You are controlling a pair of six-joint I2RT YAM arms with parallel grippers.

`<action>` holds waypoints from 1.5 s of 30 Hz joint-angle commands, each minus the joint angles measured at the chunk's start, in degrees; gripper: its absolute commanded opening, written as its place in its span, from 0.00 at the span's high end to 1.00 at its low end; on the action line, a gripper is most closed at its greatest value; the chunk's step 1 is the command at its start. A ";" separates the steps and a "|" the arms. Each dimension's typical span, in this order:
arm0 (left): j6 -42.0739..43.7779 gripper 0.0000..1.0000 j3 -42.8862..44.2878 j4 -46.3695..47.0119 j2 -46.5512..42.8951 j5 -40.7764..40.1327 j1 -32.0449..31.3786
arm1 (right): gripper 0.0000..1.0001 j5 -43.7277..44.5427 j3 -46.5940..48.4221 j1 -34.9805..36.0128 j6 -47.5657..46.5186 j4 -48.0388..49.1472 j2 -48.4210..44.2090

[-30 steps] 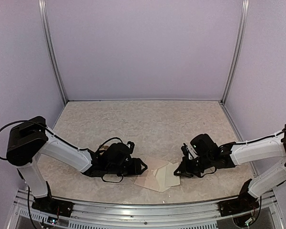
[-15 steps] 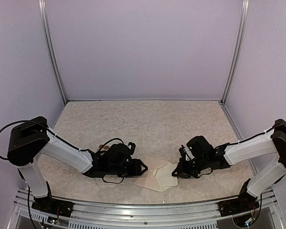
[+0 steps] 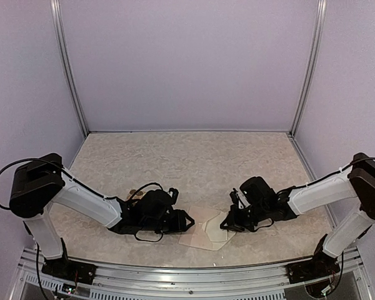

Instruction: Place the letter into the envelope and seal it

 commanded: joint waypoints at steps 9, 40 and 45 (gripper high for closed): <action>-0.84 0.55 -0.21 1.02 0.86 0.26 -1.53 | 1.00 -0.50 2.88 1.82 0.67 3.18 3.69; -2.55 0.57 -0.29 2.20 0.87 -1.49 -3.41 | 1.00 0.79 5.59 3.42 -0.67 3.15 5.27; -1.94 0.56 -1.11 -0.01 -2.43 -3.21 -3.01 | 0.82 4.90 5.95 3.46 -2.86 -3.64 0.98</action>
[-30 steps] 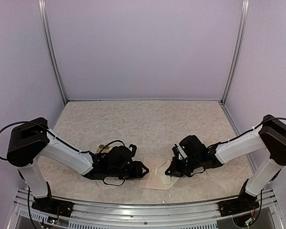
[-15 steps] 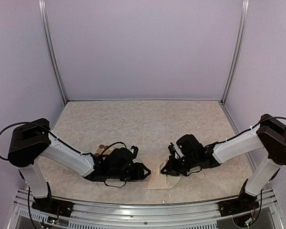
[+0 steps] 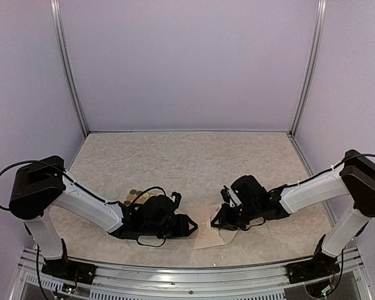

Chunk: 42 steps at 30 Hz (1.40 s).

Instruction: Place the letter into the envelope and seal it

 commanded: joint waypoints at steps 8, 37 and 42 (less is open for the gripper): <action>1.16 0.55 -0.83 -3.88 -6.34 -3.92 0.34 | 0.64 8.69 2.85 0.70 -6.03 -15.36 -7.91; 0.00 0.71 -0.67 1.65 2.64 1.25 2.06 | 0.45 8.88 13.03 4.89 -8.44 -16.74 6.03; -0.04 0.71 -0.66 1.90 2.65 1.27 1.96 | 0.45 8.80 15.39 5.96 -8.74 -17.25 7.97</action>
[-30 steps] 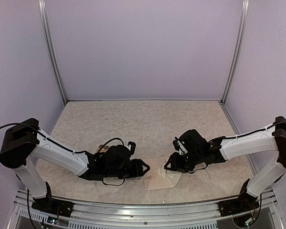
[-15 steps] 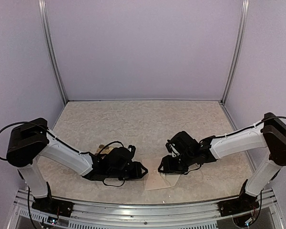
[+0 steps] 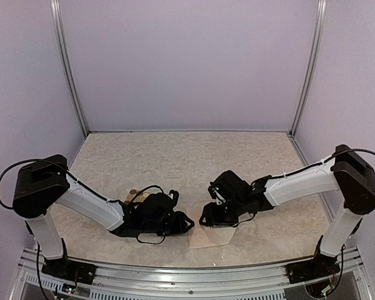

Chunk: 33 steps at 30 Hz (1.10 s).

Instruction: Place the letter into the envelope and seal it

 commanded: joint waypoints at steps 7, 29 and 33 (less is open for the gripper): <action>-0.31 0.72 -0.24 0.58 1.07 0.86 -0.51 | 0.45 0.77 3.31 2.70 -0.21 -1.66 3.12; 4.80 0.68 2.76 -6.45 -7.48 -5.51 -2.77 | 0.24 3.48 -12.21 -5.65 -1.55 -6.42 -23.28; 5.42 0.71 5.54 -5.87 -3.63 -3.73 -3.29 | 0.24 -2.79 -18.76 -9.73 -1.48 -0.23 -26.17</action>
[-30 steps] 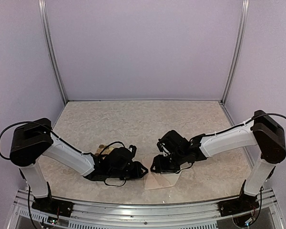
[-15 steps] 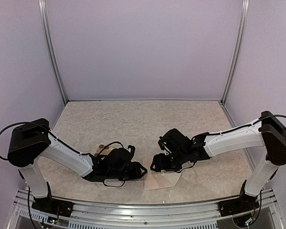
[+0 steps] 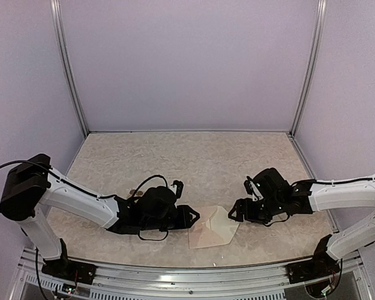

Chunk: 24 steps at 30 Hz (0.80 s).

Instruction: Place the letter into the envelope and seal it

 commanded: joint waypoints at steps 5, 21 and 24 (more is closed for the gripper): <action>1.71 0.73 4.57 0.33 7.36 2.60 -0.45 | 0.26 -9.85 -7.97 -5.49 -0.58 9.07 -2.26; -0.06 0.76 2.85 2.24 12.55 4.67 -0.10 | 0.29 -18.41 -12.43 -8.47 0.27 22.60 4.35; -0.31 0.75 2.49 2.41 12.46 4.59 -0.17 | 0.30 -20.97 -12.17 -8.36 -0.21 25.83 4.66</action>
